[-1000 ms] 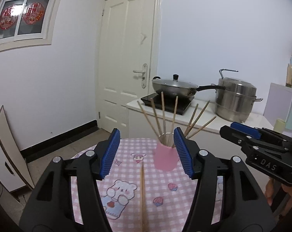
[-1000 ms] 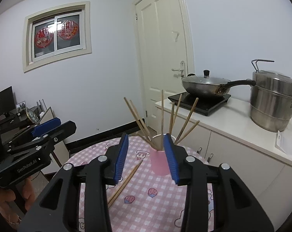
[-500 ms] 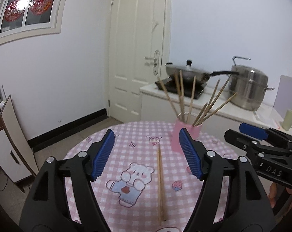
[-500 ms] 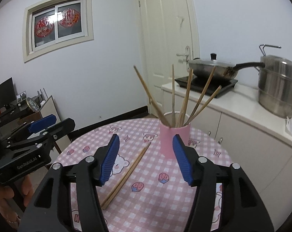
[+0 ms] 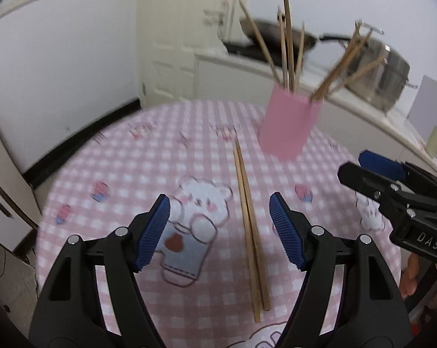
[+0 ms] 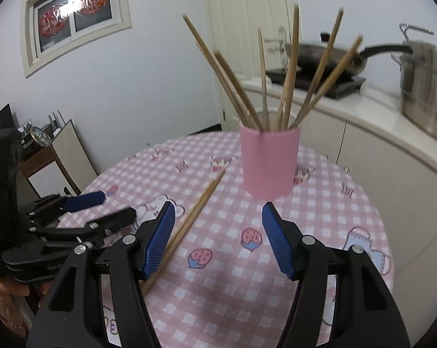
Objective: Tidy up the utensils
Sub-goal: 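Grasp another chopstick from the pile with the left tool while the right tool approaches the pile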
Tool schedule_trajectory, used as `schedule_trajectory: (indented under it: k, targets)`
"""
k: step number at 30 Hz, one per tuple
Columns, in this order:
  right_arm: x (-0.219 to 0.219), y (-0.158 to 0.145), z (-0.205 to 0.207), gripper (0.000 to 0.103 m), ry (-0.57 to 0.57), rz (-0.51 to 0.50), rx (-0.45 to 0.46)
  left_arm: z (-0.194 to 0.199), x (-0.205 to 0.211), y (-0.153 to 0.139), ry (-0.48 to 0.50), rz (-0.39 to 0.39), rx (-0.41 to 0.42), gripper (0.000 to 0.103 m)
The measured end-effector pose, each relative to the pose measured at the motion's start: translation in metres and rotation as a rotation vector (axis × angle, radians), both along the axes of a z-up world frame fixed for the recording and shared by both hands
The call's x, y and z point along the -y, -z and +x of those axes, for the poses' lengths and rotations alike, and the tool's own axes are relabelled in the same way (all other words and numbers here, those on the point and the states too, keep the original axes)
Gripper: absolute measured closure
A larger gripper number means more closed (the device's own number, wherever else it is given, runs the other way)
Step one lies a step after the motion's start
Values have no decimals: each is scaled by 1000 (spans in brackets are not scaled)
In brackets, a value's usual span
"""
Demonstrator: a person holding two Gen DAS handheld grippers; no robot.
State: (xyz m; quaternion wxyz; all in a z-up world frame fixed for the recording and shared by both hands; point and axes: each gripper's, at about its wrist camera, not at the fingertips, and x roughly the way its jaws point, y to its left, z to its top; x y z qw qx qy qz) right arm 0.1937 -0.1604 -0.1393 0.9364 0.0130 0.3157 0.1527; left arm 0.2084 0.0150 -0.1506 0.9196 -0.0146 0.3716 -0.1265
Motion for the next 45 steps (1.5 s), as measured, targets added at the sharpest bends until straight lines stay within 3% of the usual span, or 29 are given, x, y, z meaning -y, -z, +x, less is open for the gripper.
schedule_trajectory:
  k: [11, 20, 24, 26, 28, 30, 42, 43, 45]
  targets:
    - [14, 24, 17, 43, 22, 21, -72, 20, 22, 50, 28, 143, -117, 33]
    - [13, 31, 24, 43, 5, 29, -95, 37, 24, 54, 20, 143, -144, 32]
    - [15, 31, 25, 43, 4, 30, -98, 50, 33, 57, 14, 194, -142, 31]
    - [17, 31, 26, 43, 7, 30, -99, 59, 32, 57, 5, 183, -156, 36]
    - [18, 31, 29, 43, 8, 31, -104, 66, 32, 56, 10, 166, -158, 61]
    - [18, 32, 30, 43, 7, 27, -108, 68, 31, 56, 23, 172, -158, 70]
    - [-38, 51, 65, 43, -54, -32, -205, 48, -23, 56, -37, 180, -156, 69]
    - [-44, 53, 70, 43, -56, -45, -217, 47, -27, 56, -42, 175, -158, 68]
    - [-55, 57, 80, 43, -56, -68, -229, 49, -35, 55, -62, 169, -160, 56]
